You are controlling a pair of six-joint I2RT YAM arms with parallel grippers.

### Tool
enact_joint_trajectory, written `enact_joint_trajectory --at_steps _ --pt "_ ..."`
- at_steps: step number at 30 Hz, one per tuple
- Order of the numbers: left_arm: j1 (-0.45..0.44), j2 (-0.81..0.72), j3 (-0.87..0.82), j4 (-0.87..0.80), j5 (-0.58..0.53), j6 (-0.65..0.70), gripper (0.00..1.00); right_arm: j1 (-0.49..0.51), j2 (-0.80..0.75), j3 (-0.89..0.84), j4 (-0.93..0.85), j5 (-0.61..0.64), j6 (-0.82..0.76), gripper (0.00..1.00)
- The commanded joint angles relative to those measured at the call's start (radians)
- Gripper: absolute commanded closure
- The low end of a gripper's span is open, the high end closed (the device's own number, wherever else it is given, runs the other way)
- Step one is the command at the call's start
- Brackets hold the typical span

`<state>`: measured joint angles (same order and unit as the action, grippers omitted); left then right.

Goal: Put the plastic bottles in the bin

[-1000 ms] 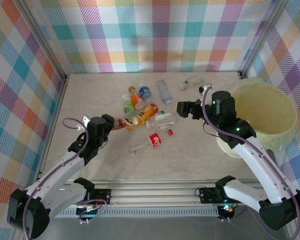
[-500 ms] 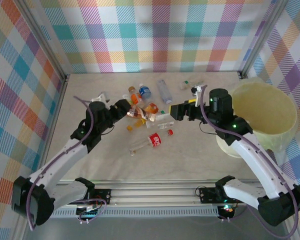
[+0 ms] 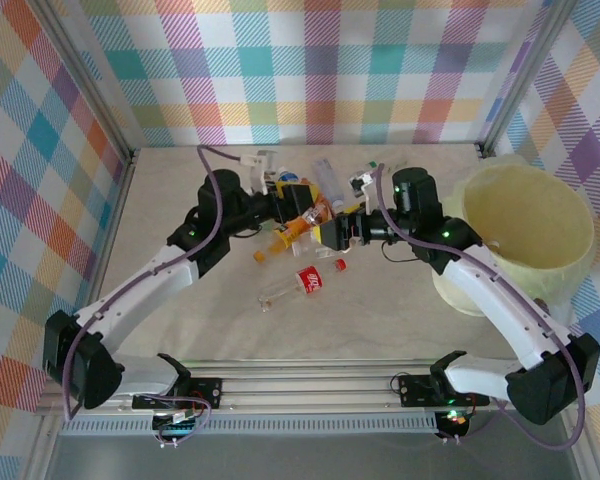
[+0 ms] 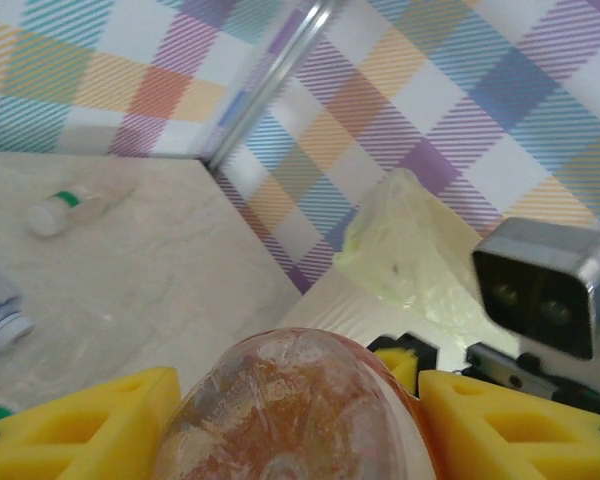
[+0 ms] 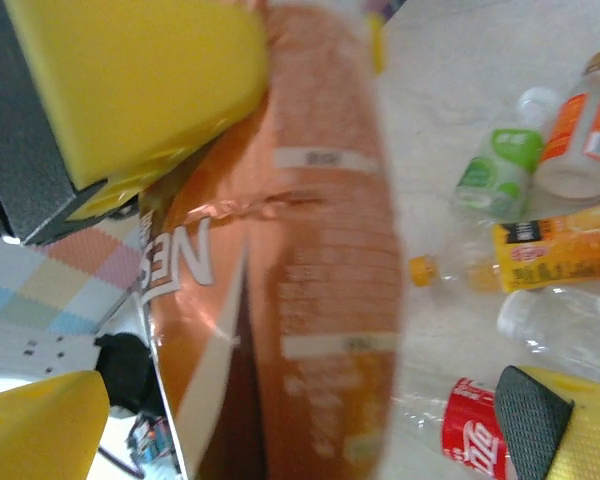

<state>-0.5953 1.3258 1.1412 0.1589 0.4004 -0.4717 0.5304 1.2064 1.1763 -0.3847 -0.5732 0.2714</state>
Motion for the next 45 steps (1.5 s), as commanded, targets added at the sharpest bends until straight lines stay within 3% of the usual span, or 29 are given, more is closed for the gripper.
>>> enact_joint_trajectory --at_steps 1,9,16,24,27,30,33,36,45 --pt "-0.005 0.033 0.068 0.045 0.114 0.056 0.51 0.006 0.015 0.032 0.035 -0.120 -0.012 0.00" --pt "-0.011 0.072 0.104 0.051 0.173 0.089 0.51 0.006 -0.020 -0.007 0.113 -0.076 0.046 0.01" --pt "-0.012 0.072 0.106 0.034 0.171 0.102 0.51 0.007 -0.022 -0.007 0.095 0.003 0.112 0.33" --pt "-0.013 0.082 0.109 0.038 0.167 0.091 0.51 0.007 -0.029 -0.010 0.100 0.004 0.110 0.48" --pt "-0.014 0.085 0.126 0.008 0.137 0.088 0.41 0.006 -0.044 -0.016 0.093 0.039 0.110 0.54" --pt "-0.014 0.087 0.170 -0.063 0.099 0.079 0.17 0.006 -0.067 -0.027 0.074 0.113 0.101 0.56" --pt "-0.014 0.067 0.205 -0.129 0.053 0.089 0.05 0.005 -0.091 -0.048 0.050 0.202 0.071 0.57" --pt "-0.013 0.029 0.202 -0.159 -0.019 0.093 0.00 0.003 -0.112 -0.051 0.009 0.315 0.046 0.58" --pt "-0.014 -0.056 0.102 -0.276 -0.248 0.102 0.00 0.003 -0.206 -0.035 -0.026 0.730 0.014 0.62"
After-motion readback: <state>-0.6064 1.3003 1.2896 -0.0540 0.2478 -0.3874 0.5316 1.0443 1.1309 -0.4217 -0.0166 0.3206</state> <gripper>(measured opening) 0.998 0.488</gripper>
